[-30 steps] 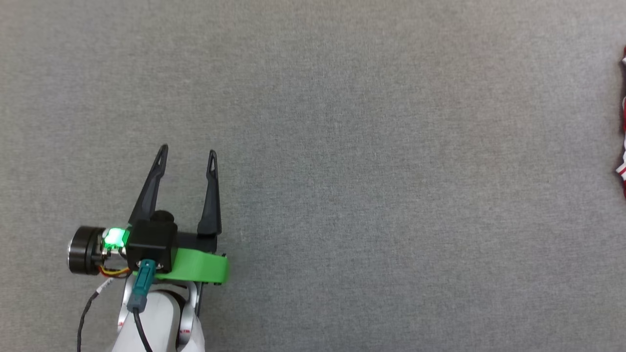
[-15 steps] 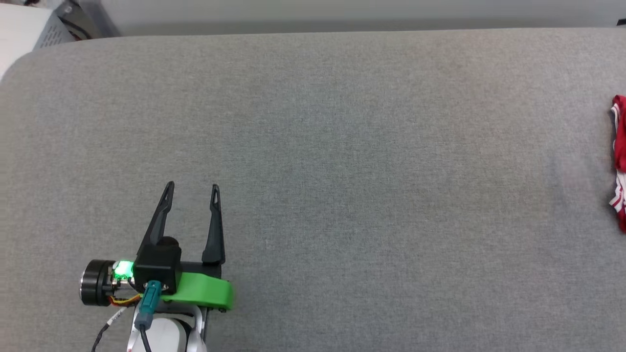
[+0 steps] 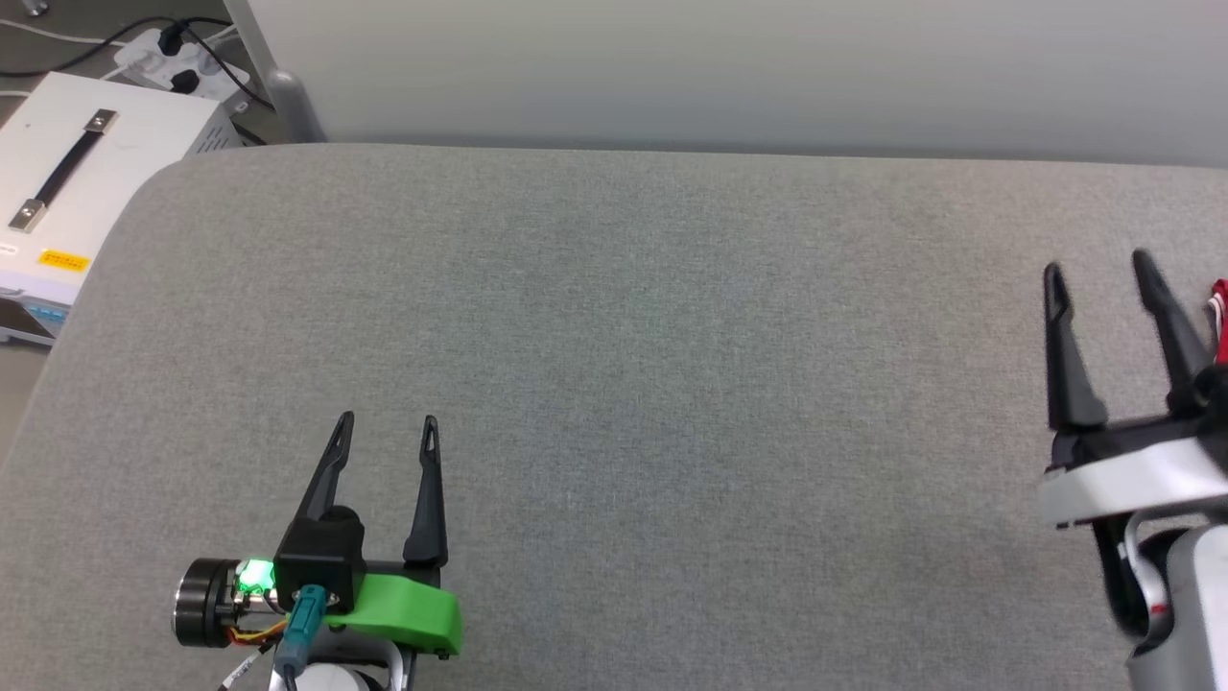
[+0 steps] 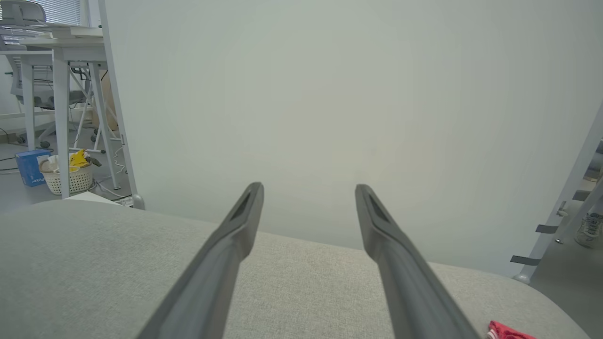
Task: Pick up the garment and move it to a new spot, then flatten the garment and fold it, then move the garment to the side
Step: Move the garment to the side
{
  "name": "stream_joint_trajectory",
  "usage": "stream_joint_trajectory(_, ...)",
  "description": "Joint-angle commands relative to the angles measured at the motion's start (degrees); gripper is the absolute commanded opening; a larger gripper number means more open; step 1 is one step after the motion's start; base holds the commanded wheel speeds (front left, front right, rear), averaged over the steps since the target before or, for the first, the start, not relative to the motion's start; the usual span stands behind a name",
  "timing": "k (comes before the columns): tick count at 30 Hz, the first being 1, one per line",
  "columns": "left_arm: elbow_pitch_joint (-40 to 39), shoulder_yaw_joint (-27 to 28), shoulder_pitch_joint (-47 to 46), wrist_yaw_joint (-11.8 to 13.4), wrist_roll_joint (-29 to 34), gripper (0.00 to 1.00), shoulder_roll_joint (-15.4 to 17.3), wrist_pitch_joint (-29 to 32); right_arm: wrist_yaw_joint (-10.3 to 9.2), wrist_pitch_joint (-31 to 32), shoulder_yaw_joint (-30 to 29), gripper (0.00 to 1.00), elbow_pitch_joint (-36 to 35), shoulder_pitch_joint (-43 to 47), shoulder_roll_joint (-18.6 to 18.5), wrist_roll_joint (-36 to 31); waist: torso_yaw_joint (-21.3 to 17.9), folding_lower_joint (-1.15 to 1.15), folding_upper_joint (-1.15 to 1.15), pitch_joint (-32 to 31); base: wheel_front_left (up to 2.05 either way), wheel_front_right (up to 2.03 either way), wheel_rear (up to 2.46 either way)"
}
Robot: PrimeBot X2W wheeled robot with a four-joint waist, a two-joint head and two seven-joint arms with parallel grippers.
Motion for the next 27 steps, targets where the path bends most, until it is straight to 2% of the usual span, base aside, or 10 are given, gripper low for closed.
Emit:
stream_joint_trajectory(1, 0.18, 0.07, 0.93, -0.37, -0.43, 1.00, -0.40, -0.33, -0.05, -0.27, 0.31, 1.00, -0.64, 2.43, 1.22, -0.20, 0.93, 0.00, 0.00, -1.58, 0.00, 0.00, 0.00)
stream_joint_trajectory(11, 0.72, 0.80, 3.01, -1.06, -0.83, 1.00, -1.11, -0.33, -0.05, -0.27, 0.97, 1.00, -2.11, 13.37, 6.34, 0.60, 0.80, 0.00, 0.00, -4.41, 0.00, 0.00, 0.00)
stream_joint_trajectory(27, -0.26, 1.65, 5.89, -2.95, -0.86, 1.00, -1.72, -0.33, -0.05, -0.27, -0.62, 1.00, -3.53, 20.62, 8.35, 1.10, -0.03, 0.00, 0.00, -7.02, 0.00, 0.00, 0.00)
